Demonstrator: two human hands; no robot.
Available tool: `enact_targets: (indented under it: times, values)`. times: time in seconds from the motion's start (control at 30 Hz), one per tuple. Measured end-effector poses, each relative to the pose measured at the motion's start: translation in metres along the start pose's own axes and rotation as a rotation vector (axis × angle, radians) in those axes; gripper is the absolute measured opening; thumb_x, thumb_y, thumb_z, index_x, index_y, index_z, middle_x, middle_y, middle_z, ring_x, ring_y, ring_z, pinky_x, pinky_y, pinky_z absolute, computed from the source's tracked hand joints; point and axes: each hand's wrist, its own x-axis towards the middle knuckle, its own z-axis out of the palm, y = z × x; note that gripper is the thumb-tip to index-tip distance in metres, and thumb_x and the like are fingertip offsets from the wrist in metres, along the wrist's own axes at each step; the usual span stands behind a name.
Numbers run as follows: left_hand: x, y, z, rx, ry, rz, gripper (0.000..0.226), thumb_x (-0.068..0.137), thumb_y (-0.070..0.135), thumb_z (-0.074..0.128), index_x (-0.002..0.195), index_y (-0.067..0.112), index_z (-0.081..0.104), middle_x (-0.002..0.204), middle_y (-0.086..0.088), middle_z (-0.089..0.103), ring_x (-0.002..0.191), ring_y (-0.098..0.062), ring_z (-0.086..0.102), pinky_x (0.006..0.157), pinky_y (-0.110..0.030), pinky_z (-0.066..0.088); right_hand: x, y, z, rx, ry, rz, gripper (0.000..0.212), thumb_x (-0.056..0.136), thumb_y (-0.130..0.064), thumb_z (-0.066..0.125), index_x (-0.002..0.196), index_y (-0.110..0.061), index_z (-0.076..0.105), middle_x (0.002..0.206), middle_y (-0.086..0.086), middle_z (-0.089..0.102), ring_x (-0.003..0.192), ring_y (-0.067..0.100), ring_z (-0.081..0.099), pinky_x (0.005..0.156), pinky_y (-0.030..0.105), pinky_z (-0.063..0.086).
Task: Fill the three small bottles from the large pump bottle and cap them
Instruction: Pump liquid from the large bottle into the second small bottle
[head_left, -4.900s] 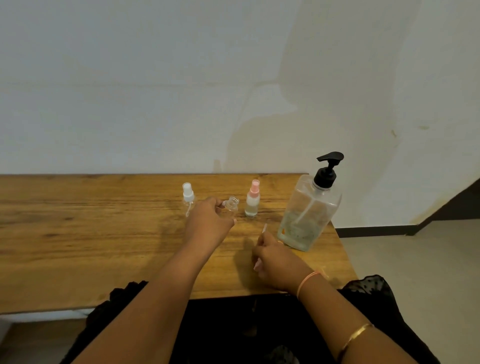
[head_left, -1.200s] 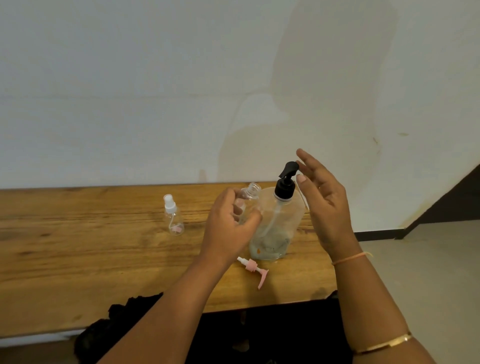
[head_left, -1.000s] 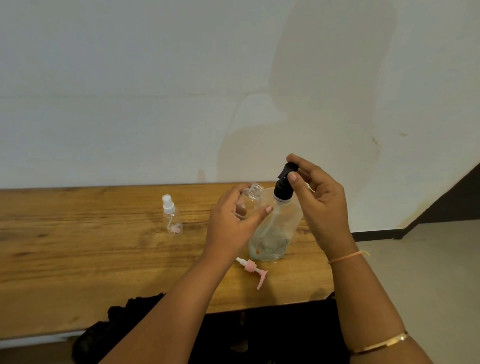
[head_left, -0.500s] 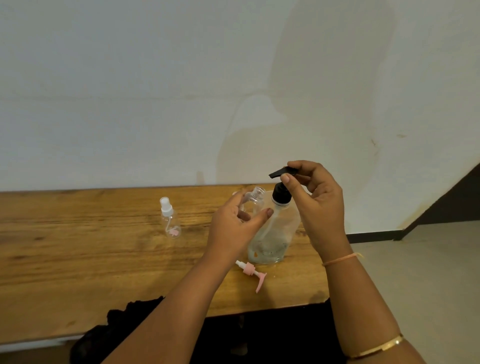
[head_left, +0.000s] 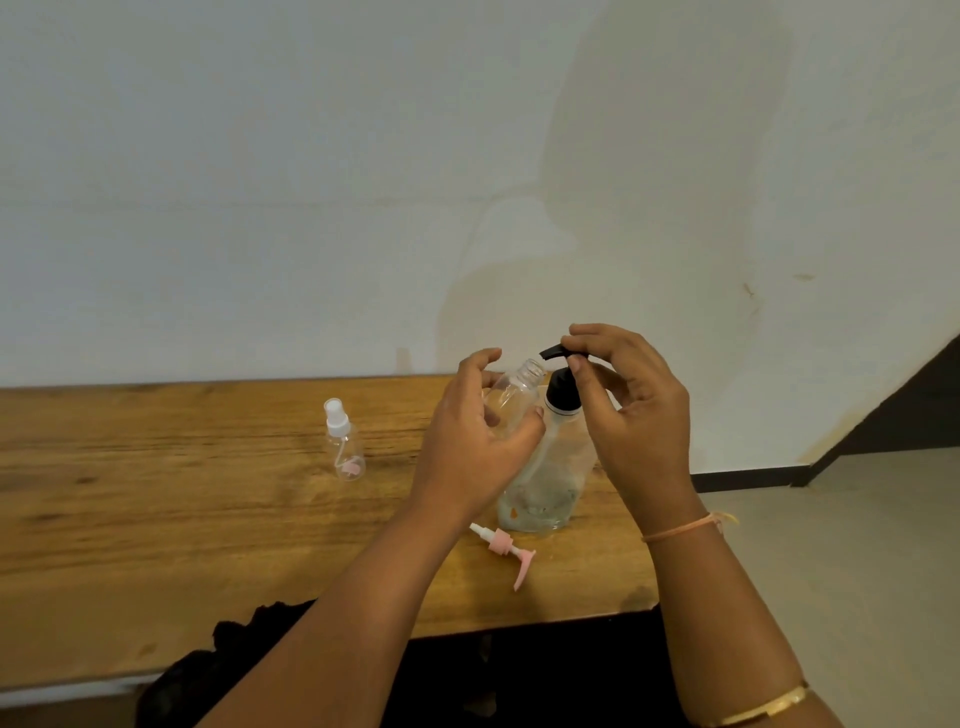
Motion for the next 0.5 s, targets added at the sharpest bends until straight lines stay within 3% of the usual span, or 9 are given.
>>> enact_targets:
  times: [0.1, 0.23, 0.37, 0.5]
  values:
    - [0.001, 0.003, -0.001, 0.013, 0.001, 0.030, 0.061, 0.082, 0.035, 0.066, 0.133, 0.030, 0.031, 0.100, 0.026, 0.042, 0.082, -0.006, 0.051, 0.067, -0.025, 0.049, 0.000, 0.002, 0.000, -0.040, 0.005, -0.019, 0.022, 0.088, -0.001, 0.057, 0.103, -0.014, 0.067, 0.108, -0.004, 0.062, 0.105, 0.006, 0.058, 0.087, 0.028, 0.053]
    - [-0.001, 0.003, -0.002, -0.040, 0.025, 0.084, 0.048, 0.083, 0.030, 0.067, 0.116, 0.032, 0.031, 0.104, 0.023, 0.043, 0.086, -0.007, 0.050, 0.070, -0.025, 0.049, 0.000, 0.001, 0.001, -0.066, 0.012, -0.038, 0.021, 0.087, 0.002, 0.058, 0.102, -0.009, 0.068, 0.107, -0.003, 0.062, 0.103, 0.005, 0.057, 0.086, 0.025, 0.052]
    - [0.000, 0.004, -0.005, -0.052, 0.065, 0.172, 0.039, 0.081, 0.023, 0.072, 0.105, 0.035, 0.043, 0.107, 0.019, 0.052, 0.096, 0.000, 0.053, 0.073, -0.018, 0.049, 0.000, -0.001, 0.000, -0.137, 0.021, -0.079, 0.019, 0.086, -0.004, 0.057, 0.101, -0.009, 0.068, 0.105, 0.001, 0.065, 0.101, 0.011, 0.059, 0.088, 0.025, 0.050]
    - [0.002, 0.006, -0.011, -0.151, 0.094, 0.212, 0.044, 0.076, 0.020, 0.077, 0.099, 0.045, 0.049, 0.105, 0.018, 0.059, 0.099, 0.002, 0.058, 0.077, -0.012, 0.049, 0.001, -0.003, 0.000, -0.204, 0.019, -0.090, 0.020, 0.085, -0.006, 0.057, 0.101, -0.008, 0.070, 0.106, 0.003, 0.064, 0.101, 0.017, 0.058, 0.087, 0.023, 0.045]
